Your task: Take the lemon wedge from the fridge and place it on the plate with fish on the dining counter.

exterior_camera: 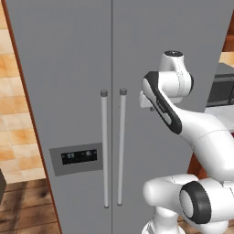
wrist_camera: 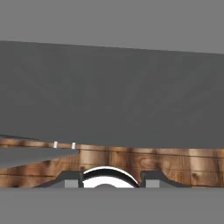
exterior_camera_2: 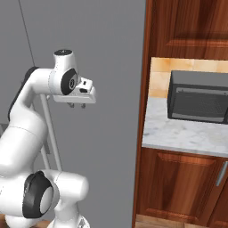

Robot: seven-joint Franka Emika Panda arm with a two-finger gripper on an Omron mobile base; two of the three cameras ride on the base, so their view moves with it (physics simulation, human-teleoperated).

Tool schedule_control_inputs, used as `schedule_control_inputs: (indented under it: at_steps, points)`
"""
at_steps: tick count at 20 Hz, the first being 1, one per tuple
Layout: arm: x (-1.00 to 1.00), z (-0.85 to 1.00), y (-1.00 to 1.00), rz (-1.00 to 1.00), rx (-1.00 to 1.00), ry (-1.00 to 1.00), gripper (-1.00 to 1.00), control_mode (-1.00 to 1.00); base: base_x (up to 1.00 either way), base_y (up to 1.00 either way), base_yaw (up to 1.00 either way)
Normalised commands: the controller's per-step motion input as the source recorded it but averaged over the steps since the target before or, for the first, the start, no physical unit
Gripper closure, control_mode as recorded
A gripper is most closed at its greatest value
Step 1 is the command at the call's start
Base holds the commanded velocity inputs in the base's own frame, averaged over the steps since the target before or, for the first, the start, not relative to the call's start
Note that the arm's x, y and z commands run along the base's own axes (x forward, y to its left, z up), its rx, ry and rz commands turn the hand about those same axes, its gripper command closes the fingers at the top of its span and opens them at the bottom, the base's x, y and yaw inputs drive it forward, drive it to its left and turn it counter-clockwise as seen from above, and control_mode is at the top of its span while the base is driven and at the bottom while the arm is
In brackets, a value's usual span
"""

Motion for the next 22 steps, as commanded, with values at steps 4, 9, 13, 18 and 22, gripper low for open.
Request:
schedule_control_inputs:
  at_steps: [4, 9, 13, 18, 22]
  points:
    - [-0.1, 0.0, 0.02, 0.0, -0.01, -0.04, -1.0, -1.0, 0.0, 0.0, 0.0]
    - [0.0, 0.0, 0.18, 0.0, 0.01, 0.0, -1.0, -1.0, 0.0, 0.0, 0.0]
    - [0.01, 0.0, 0.27, 0.0, 0.03, 0.0, -1.0, -1.0, 0.0, 0.0, 0.0]
    - [0.0, 0.0, 0.3, 0.01, 0.0, 0.0, -1.0, -1.0, 0.0, 0.0, 0.0]
    - [-0.65, -0.23, 0.3, -0.01, 0.08, -0.15, -1.0, -1.0, 0.0, 0.0, 0.0]
